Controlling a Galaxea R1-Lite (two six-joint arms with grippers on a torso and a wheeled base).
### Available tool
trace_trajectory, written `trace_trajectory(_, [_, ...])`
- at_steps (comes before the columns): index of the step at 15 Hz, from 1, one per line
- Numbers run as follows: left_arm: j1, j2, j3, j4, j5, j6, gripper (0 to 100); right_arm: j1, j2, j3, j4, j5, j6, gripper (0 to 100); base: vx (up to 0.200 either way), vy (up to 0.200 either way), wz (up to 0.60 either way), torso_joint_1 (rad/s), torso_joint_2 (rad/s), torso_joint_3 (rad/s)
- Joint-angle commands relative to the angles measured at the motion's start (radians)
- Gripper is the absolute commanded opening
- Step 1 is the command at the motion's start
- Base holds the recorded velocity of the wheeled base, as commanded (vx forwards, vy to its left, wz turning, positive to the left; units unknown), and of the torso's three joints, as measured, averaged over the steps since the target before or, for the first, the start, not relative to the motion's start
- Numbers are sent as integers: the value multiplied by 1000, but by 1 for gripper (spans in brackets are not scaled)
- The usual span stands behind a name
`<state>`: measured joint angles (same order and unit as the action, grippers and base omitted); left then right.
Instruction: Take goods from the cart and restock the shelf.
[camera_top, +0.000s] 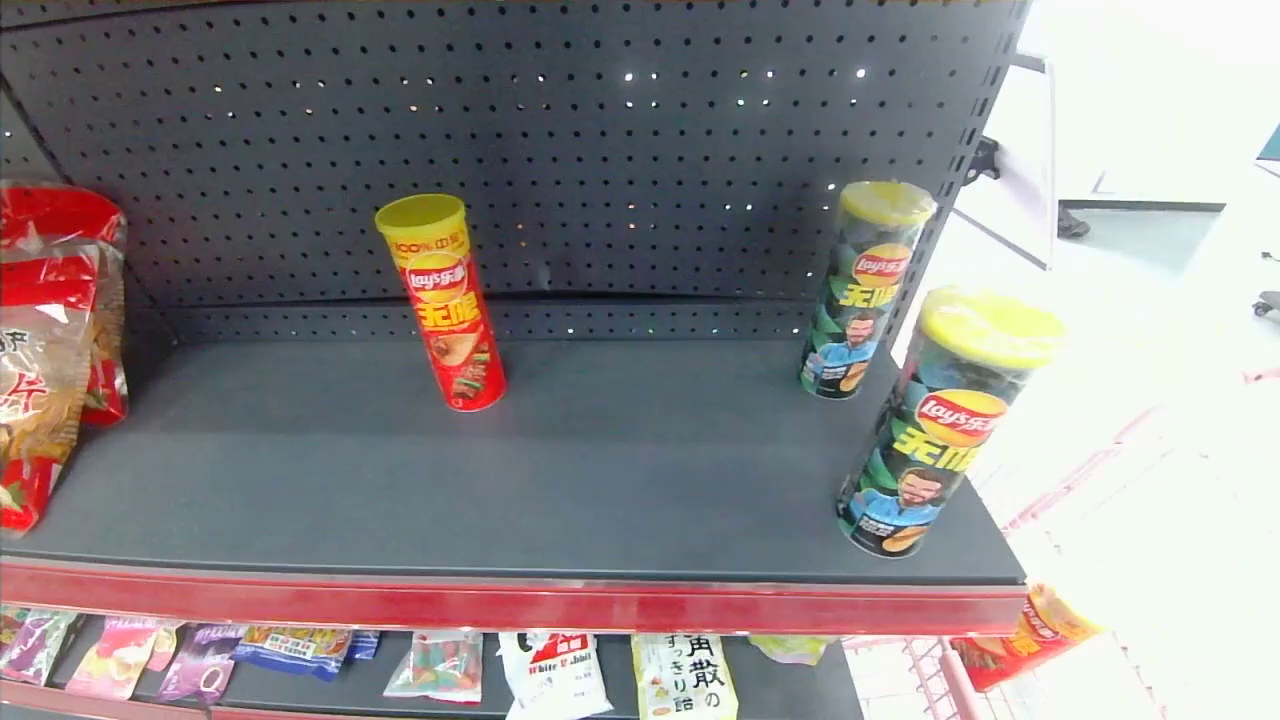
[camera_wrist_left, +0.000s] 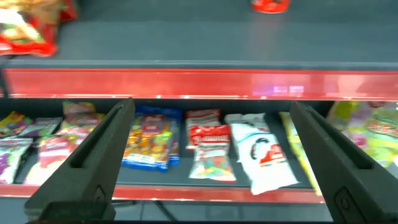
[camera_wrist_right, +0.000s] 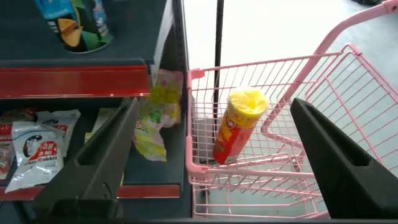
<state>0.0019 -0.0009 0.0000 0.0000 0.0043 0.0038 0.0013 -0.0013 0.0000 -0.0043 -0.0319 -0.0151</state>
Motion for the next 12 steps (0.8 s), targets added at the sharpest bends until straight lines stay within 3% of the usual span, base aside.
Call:
trace_trajectory(1, [0, 1, 0, 0, 0, 1, 100, 0, 1, 0, 0, 0, 0, 100, 0, -200, 0, -2, 7, 7])
trace_trajectory(9, [0, 1, 0, 0, 0, -1, 100, 0, 1, 0, 0, 0, 0, 100, 0, -200, 0, 4, 1, 5])
trace_trajectory(12, [0, 1, 0, 0, 0, -4, 100, 0, 1, 0, 0, 0, 0, 100, 0, 0, 0, 0, 0, 0])
